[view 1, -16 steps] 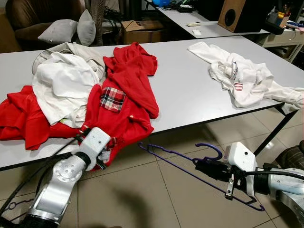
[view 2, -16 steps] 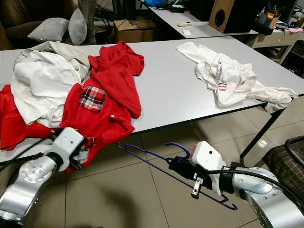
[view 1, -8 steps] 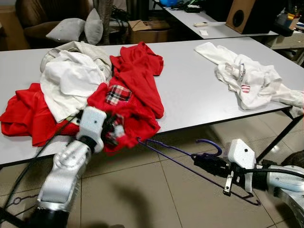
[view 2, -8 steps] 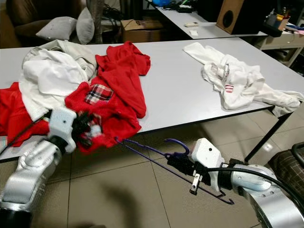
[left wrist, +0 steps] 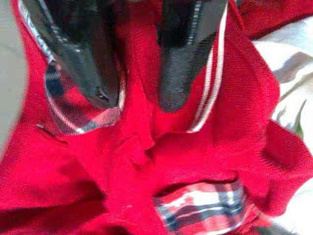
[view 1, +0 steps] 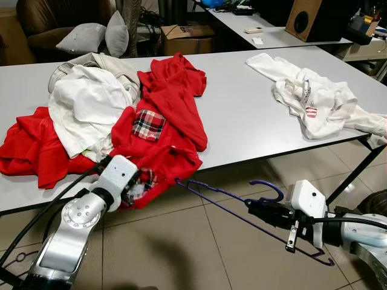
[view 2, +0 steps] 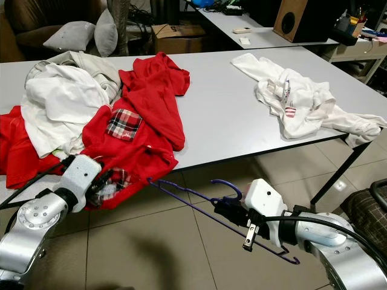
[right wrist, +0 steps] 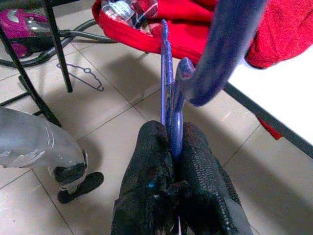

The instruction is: Hang hanger

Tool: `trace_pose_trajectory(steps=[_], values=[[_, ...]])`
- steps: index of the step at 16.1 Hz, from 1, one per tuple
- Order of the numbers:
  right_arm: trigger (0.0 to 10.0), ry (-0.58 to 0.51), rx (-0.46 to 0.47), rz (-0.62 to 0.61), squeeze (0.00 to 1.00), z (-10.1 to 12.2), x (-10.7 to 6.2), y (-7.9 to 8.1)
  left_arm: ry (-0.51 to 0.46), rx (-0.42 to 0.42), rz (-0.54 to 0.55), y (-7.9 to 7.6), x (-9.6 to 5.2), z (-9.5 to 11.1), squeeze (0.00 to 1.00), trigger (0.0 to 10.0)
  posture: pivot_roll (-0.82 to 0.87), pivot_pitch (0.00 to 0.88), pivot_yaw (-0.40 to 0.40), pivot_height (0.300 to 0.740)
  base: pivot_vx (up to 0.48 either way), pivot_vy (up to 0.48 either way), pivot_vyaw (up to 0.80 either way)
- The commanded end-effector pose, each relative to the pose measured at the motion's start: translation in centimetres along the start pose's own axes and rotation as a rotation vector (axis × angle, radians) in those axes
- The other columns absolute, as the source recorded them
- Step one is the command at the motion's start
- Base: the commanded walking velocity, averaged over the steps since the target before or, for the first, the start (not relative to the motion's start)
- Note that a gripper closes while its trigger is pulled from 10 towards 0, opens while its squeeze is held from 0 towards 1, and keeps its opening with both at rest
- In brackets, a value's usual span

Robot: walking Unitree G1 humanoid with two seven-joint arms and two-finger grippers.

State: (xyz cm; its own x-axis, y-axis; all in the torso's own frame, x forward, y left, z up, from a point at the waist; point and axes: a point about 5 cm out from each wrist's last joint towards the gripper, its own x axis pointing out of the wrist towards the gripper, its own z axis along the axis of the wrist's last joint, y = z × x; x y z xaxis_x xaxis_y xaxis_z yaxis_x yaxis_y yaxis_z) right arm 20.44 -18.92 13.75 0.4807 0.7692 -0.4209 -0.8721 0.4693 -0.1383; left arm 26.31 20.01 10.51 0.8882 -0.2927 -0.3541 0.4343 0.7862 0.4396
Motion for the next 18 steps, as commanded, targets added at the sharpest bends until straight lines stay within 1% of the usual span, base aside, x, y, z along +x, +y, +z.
trace_pose_trajectory(steps=[1,3,5,6,7,8,10,12,14,16,17,18], values=[[10.0,-0.005,-0.011,-0.011,0.0,0.3,-0.5,-0.3,-0.024,0.044,-0.028,-0.2,-0.2,0.6,1.0,10.0,0.04,0.0,-0.027,0.74,0.0,0.0,0.0],[10.0,-0.005,-0.011,-0.009,0.0,0.3,-0.5,-0.3,-0.008,0.075,-0.036,-0.2,-0.5,0.5,1.0,10.0,0.05,0.0,-0.029,0.74,0.0,0.0,0.0],[10.0,-0.006,-0.011,-0.006,0.0,0.3,-0.4,-0.3,0.021,0.132,-0.007,0.2,-0.4,0.3,1.0,10.0,0.05,0.0,-0.027,0.74,0.0,0.0,0.0],[10.0,-0.006,-0.01,-0.006,0.0,0.3,-0.5,-0.3,0.024,0.139,-0.008,0.2,-0.4,0.3,0.66,10.0,0.05,0.0,-0.025,0.74,0.0,0.0,0.0],[10.0,-0.005,-0.01,-0.006,0.0,0.3,-0.5,-0.3,0.028,0.147,-0.013,0.2,-0.5,0.2,0.18,10.0,0.04,0.0,-0.024,0.74,0.0,0.0,0.0],[10.0,-0.002,-0.01,-0.007,0.0,0.3,-0.5,-0.3,0.045,0.165,-0.003,0.4,-0.6,0.1,0.0,10.0,0.04,0.0,-0.023,0.74,0.0,0.0,0.0],[10.0,-0.002,-0.01,-0.01,0.0,0.3,-0.5,-0.3,0.064,0.171,0.042,1.0,-0.3,0.0,0.0,10.0,0.04,0.0,-0.021,0.74,0.0,0.0,0.0],[10.0,-0.002,-0.011,-0.01,0.0,0.3,-0.5,-0.3,0.077,0.186,0.053,1.2,-0.1,-0.1,0.0,10.0,0.04,0.0,-0.02,0.74,0.0,0.0,0.0],[10.0,-0.002,-0.013,-0.009,0.0,0.4,-0.5,-0.3,0.094,0.233,0.089,1.6,-0.2,-0.2,0.0,10.0,0.04,0.0,-0.02,0.74,0.0,0.0,0.0],[10.0,-0.001,-0.014,-0.008,0.0,0.4,-0.5,-0.3,0.079,0.292,0.164,2.4,-0.2,0.3,0.0,9.9,0.04,0.0,-0.023,0.74,0.0,0.0,0.0],[10.0,-0.002,-0.015,-0.007,0.0,0.4,-0.4,-0.3,0.043,0.298,0.19,2.6,-0.1,0.9,0.0,9.5,0.04,0.0,-0.024,0.74,0.0,0.0,0.0],[10.0,-0.003,-0.014,-0.006,0.0,0.4,-0.4,-0.3,0.015,0.292,0.19,2.5,-0.1,1.3,0.0,7.3,0.05,0.0,-0.025,0.74,0.0,0.0,0.0]])
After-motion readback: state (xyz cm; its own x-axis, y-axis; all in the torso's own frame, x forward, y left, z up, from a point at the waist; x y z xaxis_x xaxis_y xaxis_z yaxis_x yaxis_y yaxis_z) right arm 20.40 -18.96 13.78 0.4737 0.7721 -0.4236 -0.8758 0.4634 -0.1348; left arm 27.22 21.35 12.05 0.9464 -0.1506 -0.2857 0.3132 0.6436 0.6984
